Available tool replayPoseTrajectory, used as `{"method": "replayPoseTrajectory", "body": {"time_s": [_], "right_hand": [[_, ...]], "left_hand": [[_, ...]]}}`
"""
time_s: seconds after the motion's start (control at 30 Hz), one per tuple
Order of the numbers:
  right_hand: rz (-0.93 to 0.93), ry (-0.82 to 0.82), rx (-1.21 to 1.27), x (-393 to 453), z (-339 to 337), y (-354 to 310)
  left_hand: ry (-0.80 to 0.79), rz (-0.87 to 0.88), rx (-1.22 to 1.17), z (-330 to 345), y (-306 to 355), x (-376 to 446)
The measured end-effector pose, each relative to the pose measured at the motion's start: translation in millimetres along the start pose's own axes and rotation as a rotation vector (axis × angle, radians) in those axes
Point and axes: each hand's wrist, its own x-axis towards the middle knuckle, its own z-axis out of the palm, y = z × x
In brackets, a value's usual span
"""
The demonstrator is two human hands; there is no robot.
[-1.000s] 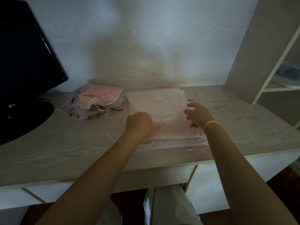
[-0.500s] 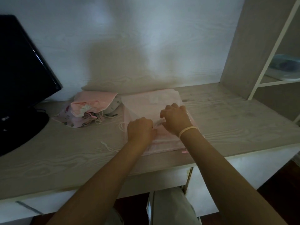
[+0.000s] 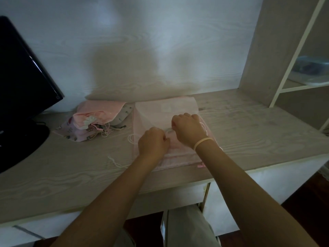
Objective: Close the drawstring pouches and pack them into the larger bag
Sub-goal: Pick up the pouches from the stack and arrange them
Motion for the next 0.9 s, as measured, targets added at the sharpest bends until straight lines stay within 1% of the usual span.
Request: {"method": "replayPoseTrajectory", "body": {"time_s": [0.1, 0.13, 0.17, 0.2, 0.27, 0.33, 0.43, 0.53, 0.6, 0.7, 0.8, 0.9], "right_hand": [[0.012, 0.032, 0.038, 0, 0, -2], [0.019, 0.042, 0.043, 0, 0, -2], [0.027, 0.053, 0.047, 1, -1, -2], [0.033, 0.065, 0.051, 2, -1, -2], [0.042, 0.08, 0.064, 2, -1, -3], [0.039, 0.077, 0.075, 2, 1, -6], [0.015, 0.039, 0.083, 3, 1, -13], [0.008, 0.005, 0.115, 3, 0, -16], [0.024, -0.006, 0.147, 3, -2, -17], [0.056, -0.075, 0.239, 5, -4, -18], [0.064, -0.123, 0.328, 6, -4, -18], [0.068, -0.095, 0.253, 6, -2, -16]], "left_hand": [[0.091, 0.055, -0.043, -1, -4, 0], [0.095, 0.081, -0.086, -2, -6, 1], [0.073, 0.099, -0.166, -3, -7, 2], [0.032, 0.091, -0.295, -6, -8, 2], [-0.056, 0.015, -0.578, -14, -8, 2], [-0.062, -0.025, -0.709, -22, -6, 2], [-0.001, 0.007, -0.739, -29, -4, 5], [-0.036, 0.09, -0.776, -30, -4, 9], [-0.09, 0.072, -0.808, -31, -2, 8], [-0.097, 0.023, -0.827, -28, -5, 11], [-0.067, -0.01, -0.834, -24, -7, 15], [0.025, -0.047, -0.802, -18, -6, 14]]}}
